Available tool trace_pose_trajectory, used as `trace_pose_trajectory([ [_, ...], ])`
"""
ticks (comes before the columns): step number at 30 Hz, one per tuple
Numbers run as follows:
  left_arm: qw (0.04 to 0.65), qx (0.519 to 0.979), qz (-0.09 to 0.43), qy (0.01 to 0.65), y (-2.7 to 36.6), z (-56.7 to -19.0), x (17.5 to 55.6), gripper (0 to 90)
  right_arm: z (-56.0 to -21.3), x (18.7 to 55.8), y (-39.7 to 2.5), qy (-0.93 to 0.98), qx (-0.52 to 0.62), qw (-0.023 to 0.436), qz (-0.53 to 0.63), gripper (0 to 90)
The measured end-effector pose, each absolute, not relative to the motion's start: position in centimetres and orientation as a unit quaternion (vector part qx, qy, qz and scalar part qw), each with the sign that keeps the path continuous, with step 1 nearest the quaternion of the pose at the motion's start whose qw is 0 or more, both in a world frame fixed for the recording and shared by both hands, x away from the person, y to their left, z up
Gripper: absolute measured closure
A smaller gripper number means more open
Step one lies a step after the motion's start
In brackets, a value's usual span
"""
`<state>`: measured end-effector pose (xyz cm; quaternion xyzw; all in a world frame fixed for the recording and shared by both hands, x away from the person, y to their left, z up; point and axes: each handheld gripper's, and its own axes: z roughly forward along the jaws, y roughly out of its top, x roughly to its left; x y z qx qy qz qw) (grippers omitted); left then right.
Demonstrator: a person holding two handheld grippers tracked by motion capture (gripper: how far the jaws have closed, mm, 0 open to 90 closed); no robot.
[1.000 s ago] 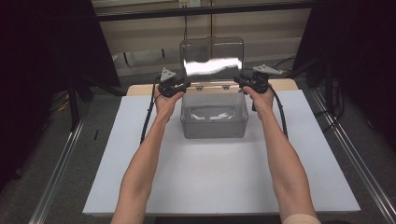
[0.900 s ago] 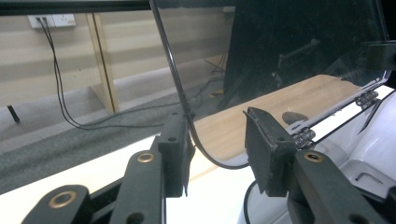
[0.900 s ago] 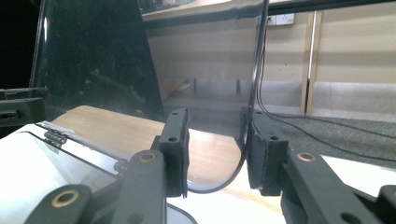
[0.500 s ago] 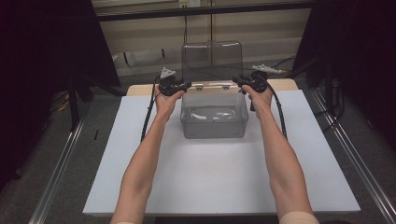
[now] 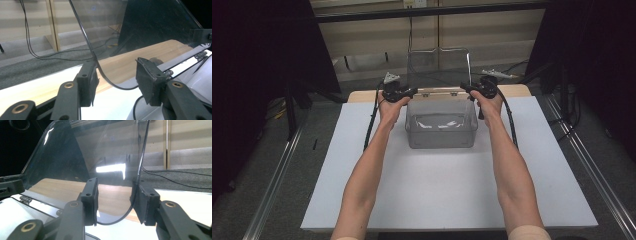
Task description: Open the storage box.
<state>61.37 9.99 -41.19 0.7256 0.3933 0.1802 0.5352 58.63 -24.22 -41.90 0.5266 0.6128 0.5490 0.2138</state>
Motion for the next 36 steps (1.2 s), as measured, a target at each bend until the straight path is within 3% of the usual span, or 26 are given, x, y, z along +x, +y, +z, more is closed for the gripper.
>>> trace_pose_trajectory([
  [8, 0.534, 0.721, 0.173, 0.405, 10.2, -41.4, 61.5, 47.2, -42.2, 58.8, -24.0, 0.61, 0.534, 0.207, 0.547, 53.0],
  [13, 0.532, 0.727, 0.18, 0.396, 10.1, -41.3, 61.4, 46.9, -42.9, 58.9, -24.1, 0.6, 0.556, 0.18, 0.546, 48.4],
  [20, 0.536, 0.725, 0.178, 0.394, 10.1, -41.5, 61.4, 45.9, -43.0, 58.9, -24.0, 0.596, 0.563, 0.185, 0.542, 47.9],
  [25, 0.534, 0.726, 0.177, 0.396, 10.1, -41.6, 61.4, 45.0, -42.8, 58.8, -23.8, 0.603, 0.565, 0.21, 0.522, 41.9],
  [27, 0.533, 0.725, 0.175, 0.401, 10.1, -41.8, 61.5, 42.1, -42.8, 58.8, -23.7, 0.61, 0.556, 0.2, 0.528, 45.0],
  [29, 0.537, 0.719, 0.173, 0.405, 10.2, -41.9, 61.4, 38.2, -42.8, 58.8, -23.5, 0.617, 0.551, 0.21, 0.521, 42.6],
  [36, 0.529, 0.718, 0.188, 0.412, 10.7, -41.7, 61.2, 22.2, -42.5, 58.4, -24.1, 0.619, 0.544, 0.221, 0.521, 26.0],
])
